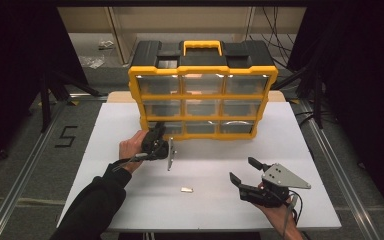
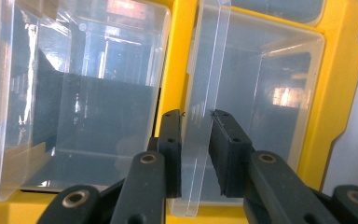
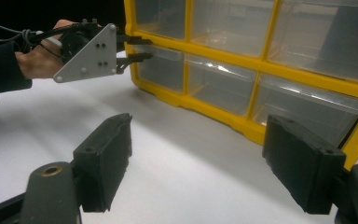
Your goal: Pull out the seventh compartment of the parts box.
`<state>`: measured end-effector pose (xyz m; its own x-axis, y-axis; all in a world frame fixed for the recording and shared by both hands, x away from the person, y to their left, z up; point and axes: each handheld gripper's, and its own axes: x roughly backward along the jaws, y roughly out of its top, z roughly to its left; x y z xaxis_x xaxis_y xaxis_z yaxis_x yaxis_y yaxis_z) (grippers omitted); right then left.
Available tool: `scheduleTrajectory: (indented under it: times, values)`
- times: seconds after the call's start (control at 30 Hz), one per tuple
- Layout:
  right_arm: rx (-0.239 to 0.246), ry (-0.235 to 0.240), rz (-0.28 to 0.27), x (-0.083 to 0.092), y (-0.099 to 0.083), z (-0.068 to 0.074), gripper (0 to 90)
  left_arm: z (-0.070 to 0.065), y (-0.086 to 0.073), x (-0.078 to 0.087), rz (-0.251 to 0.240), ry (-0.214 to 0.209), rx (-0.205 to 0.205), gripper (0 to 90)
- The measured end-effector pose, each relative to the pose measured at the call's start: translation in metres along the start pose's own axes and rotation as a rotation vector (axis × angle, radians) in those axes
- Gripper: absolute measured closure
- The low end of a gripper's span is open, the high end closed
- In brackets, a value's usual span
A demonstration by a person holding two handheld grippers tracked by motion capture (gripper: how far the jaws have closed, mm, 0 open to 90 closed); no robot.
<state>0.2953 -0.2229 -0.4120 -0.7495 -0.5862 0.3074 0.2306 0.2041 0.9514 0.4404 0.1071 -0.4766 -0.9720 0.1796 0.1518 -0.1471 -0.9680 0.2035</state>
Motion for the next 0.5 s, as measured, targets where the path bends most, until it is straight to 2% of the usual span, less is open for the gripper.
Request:
scheduleTrajectory:
  times: [0.3,0.43,0.5]
  values:
    - [0.004,-0.001,-0.004,0.001,0.0,0.0,24.9,0.0,0.0,0.007,-0.006,-0.007,-0.03,74.9]
    - [0.003,-0.001,-0.004,0.0,0.0,0.0,24.9,-0.001,0.0,0.011,-0.01,-0.006,-0.023,75.0]
    - [0.005,0.001,-0.003,0.0,0.0,0.0,24.9,-0.001,0.0,0.014,-0.008,-0.004,-0.038,75.1]
